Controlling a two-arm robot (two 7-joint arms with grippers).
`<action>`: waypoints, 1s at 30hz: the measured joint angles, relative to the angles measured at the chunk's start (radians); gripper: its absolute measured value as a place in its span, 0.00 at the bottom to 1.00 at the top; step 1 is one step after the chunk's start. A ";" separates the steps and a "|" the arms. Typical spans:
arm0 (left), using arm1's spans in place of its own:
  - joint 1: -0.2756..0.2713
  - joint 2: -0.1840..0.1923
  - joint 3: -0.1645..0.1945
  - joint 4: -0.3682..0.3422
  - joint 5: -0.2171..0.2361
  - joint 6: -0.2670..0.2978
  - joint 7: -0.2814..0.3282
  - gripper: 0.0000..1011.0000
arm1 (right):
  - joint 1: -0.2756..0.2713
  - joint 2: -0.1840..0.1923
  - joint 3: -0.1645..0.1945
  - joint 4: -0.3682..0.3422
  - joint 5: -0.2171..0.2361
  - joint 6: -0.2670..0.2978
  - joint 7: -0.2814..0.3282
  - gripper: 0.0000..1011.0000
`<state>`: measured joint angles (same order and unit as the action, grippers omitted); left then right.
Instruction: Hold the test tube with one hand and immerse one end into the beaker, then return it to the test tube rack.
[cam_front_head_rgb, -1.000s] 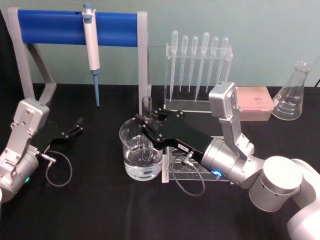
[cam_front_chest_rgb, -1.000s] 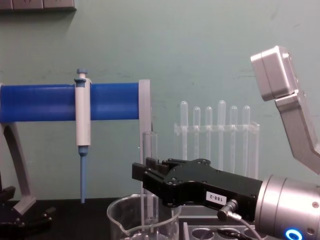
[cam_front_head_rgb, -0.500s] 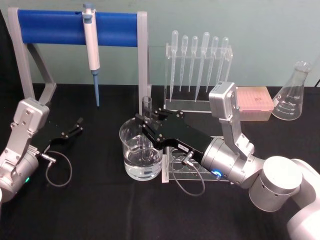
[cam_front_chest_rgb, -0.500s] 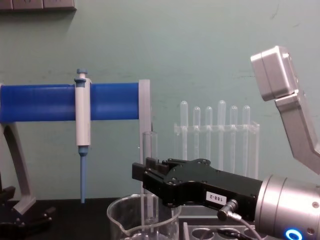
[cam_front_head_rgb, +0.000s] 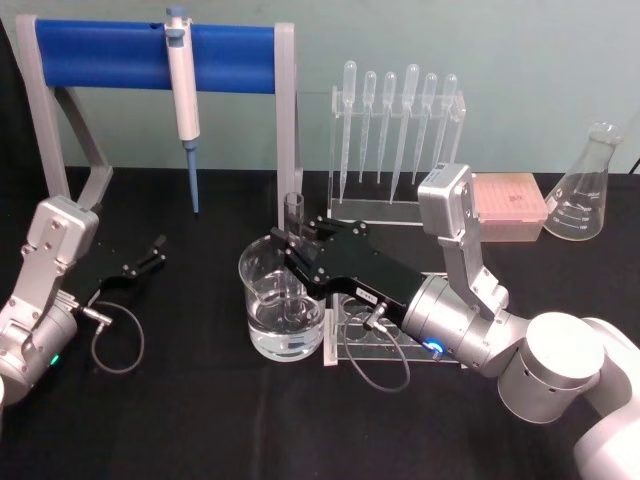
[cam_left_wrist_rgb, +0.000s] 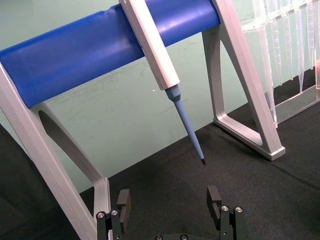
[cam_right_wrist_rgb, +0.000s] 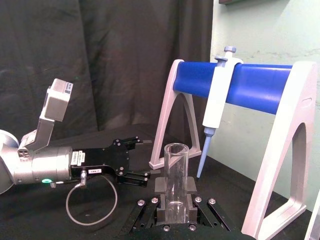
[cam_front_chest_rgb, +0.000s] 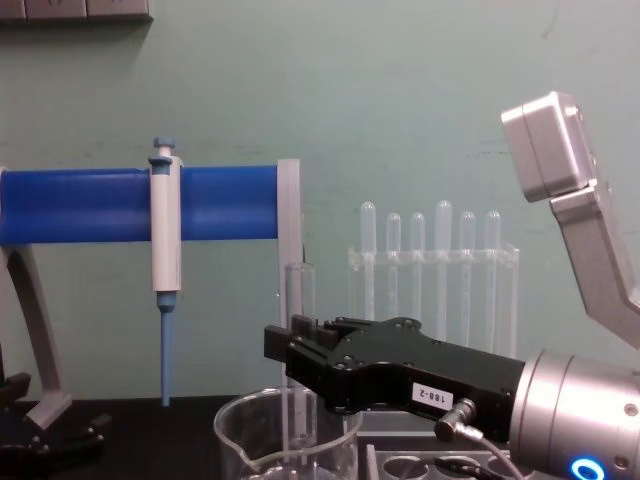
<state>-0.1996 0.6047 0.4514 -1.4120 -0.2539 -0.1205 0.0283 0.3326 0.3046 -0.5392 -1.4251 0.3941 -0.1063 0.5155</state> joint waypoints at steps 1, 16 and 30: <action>0.000 0.000 0.000 0.000 0.000 0.000 0.000 0.99 | 0.000 0.000 0.000 0.000 0.000 0.000 0.000 0.22; 0.000 0.000 0.000 0.000 0.000 0.000 0.000 0.99 | 0.000 0.000 0.000 0.000 0.000 0.000 0.000 0.22; 0.000 0.000 0.000 0.000 0.000 0.000 0.000 0.99 | 0.000 0.000 0.000 0.000 0.000 0.000 0.000 0.22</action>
<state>-0.1995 0.6047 0.4514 -1.4120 -0.2539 -0.1205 0.0283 0.3327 0.3046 -0.5392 -1.4251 0.3941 -0.1063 0.5155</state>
